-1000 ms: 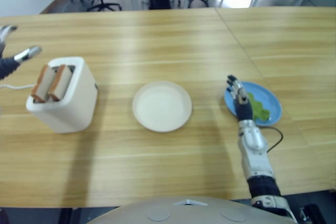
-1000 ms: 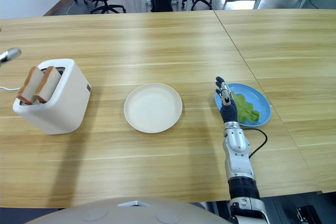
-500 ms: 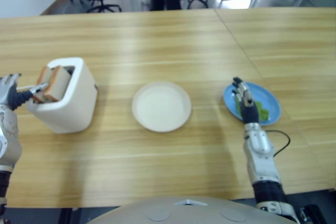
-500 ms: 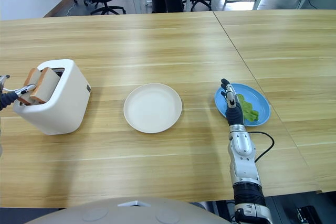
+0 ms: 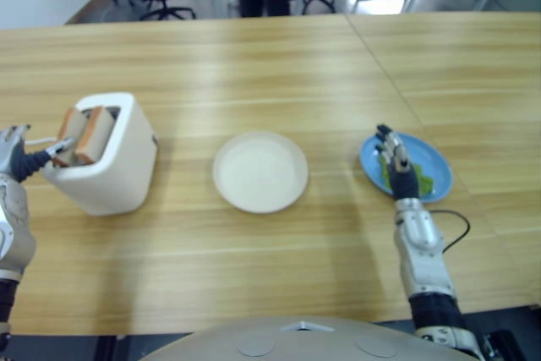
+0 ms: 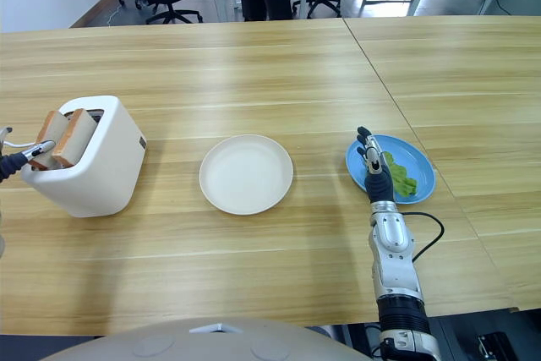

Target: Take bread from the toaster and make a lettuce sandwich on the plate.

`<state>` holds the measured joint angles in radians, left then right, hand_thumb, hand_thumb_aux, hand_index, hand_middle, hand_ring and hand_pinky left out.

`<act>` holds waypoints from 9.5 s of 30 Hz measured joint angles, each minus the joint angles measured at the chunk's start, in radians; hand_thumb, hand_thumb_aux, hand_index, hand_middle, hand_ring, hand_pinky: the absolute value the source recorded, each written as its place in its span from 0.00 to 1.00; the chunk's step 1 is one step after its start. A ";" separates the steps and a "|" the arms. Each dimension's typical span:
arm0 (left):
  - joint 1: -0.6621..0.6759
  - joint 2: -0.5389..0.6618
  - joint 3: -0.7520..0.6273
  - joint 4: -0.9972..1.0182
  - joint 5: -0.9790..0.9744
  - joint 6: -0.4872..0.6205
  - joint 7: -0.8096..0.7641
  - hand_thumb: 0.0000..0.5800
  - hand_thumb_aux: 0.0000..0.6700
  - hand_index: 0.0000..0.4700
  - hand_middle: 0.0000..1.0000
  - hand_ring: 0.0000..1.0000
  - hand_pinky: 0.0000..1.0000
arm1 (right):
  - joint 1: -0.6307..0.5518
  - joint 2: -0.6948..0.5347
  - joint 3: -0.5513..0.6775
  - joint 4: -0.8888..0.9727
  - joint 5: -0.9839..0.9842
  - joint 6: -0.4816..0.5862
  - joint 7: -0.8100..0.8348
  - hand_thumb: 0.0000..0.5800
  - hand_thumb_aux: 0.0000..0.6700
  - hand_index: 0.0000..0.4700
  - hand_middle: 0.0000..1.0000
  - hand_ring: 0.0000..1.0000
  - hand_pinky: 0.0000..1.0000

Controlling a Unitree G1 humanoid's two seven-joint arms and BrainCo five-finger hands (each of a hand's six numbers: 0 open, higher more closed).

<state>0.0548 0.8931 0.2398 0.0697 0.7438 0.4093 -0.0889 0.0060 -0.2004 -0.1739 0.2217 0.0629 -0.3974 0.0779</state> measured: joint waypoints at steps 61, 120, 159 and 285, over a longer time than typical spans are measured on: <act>-0.211 -0.624 -0.255 -0.214 -0.605 -0.452 -0.011 1.00 1.00 0.98 1.00 1.00 1.00 | 0.029 0.020 -0.014 -0.024 0.000 0.019 -0.002 0.00 0.00 0.00 0.00 0.00 0.00; -0.119 -0.632 -0.571 -0.079 0.072 -0.345 0.288 0.00 0.00 0.00 0.00 0.00 0.00 | -0.215 -0.717 0.262 0.522 -1.056 0.132 -0.651 0.00 0.00 0.00 0.00 0.00 0.00; -0.126 -0.657 -0.540 -0.030 -0.035 -0.386 0.288 0.00 0.00 0.00 0.00 0.00 0.00 | -0.447 -0.638 0.721 0.978 -1.057 0.129 -0.849 1.00 1.00 0.98 0.63 0.63 0.63; -0.089 -0.139 -0.073 -0.115 0.074 -0.082 -0.076 0.00 0.00 0.00 0.00 0.00 0.00 | 0.013 -0.239 -0.003 -0.116 -0.347 -0.042 -0.325 0.00 0.00 0.00 0.00 0.00 0.00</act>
<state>-0.0343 0.7541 0.1668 -0.0458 0.8180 0.3273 -0.1648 0.0188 -0.4397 -0.1770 0.1053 -0.2838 -0.4392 -0.2470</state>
